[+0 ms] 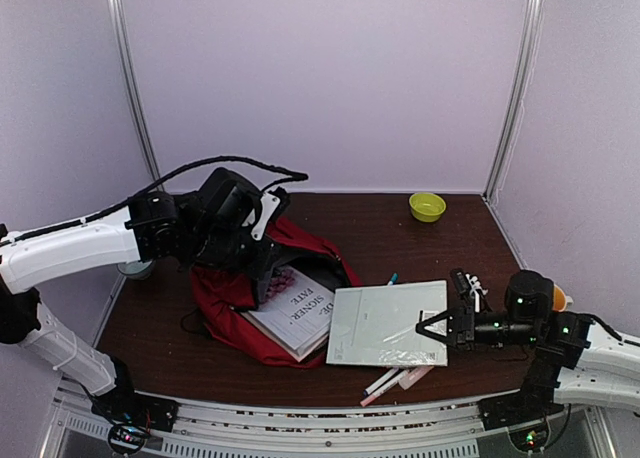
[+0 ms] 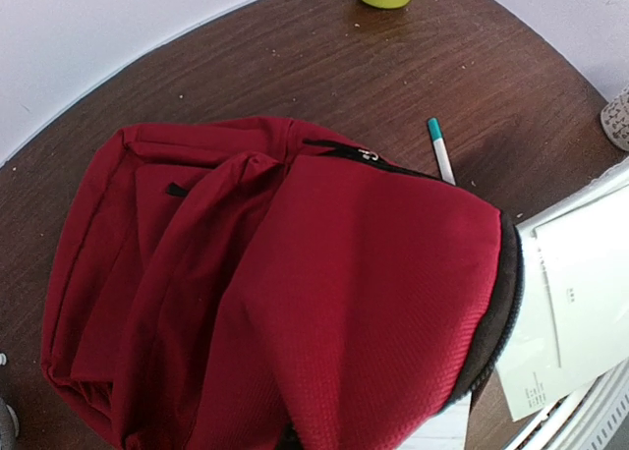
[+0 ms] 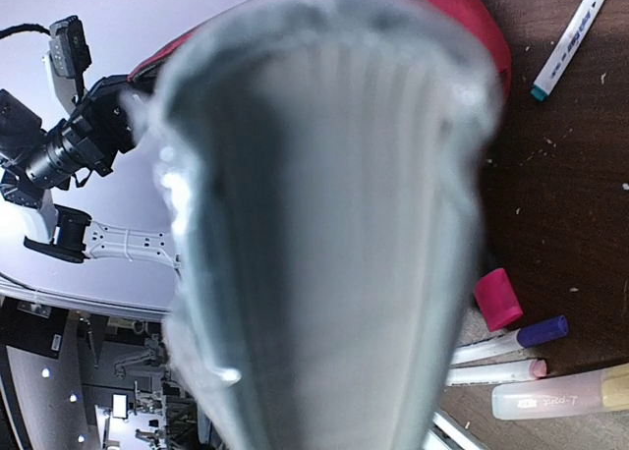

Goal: Pack the student bag
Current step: Place the book in the largest pocket of the bag.

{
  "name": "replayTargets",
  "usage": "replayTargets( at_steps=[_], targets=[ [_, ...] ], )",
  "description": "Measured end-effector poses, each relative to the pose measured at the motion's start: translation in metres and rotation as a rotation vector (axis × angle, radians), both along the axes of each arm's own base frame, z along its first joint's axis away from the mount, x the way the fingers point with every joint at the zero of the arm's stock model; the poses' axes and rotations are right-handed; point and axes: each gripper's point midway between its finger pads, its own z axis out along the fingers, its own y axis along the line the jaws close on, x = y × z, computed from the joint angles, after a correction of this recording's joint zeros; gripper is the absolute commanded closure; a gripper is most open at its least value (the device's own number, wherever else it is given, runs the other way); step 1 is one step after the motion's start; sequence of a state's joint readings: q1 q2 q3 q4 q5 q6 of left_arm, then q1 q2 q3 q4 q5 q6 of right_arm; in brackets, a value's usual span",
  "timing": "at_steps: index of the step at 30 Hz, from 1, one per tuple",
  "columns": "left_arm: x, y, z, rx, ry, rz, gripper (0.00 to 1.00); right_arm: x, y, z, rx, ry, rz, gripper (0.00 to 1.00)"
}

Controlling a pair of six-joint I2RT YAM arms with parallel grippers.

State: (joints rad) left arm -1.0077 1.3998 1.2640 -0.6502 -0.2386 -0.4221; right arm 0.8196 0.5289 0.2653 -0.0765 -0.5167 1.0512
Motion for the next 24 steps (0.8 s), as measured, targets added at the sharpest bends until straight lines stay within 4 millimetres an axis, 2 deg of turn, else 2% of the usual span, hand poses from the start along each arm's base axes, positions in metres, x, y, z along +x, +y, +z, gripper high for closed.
replayTargets(
  at_steps=[11,18,24],
  targets=[
    [-0.006,-0.012,0.004,-0.062,0.034,-0.042,1.00,0.015,0.018,0.017,0.121,0.040,-0.025,1.00],
    [-0.012,-0.021,0.007,-0.101,0.055,-0.083,1.00,0.028,0.027,0.005,0.100,0.060,-0.046,1.00],
    [-0.016,-0.026,0.011,-0.119,0.067,-0.107,1.00,0.047,0.040,-0.002,0.087,0.075,-0.106,1.00]
  ],
)
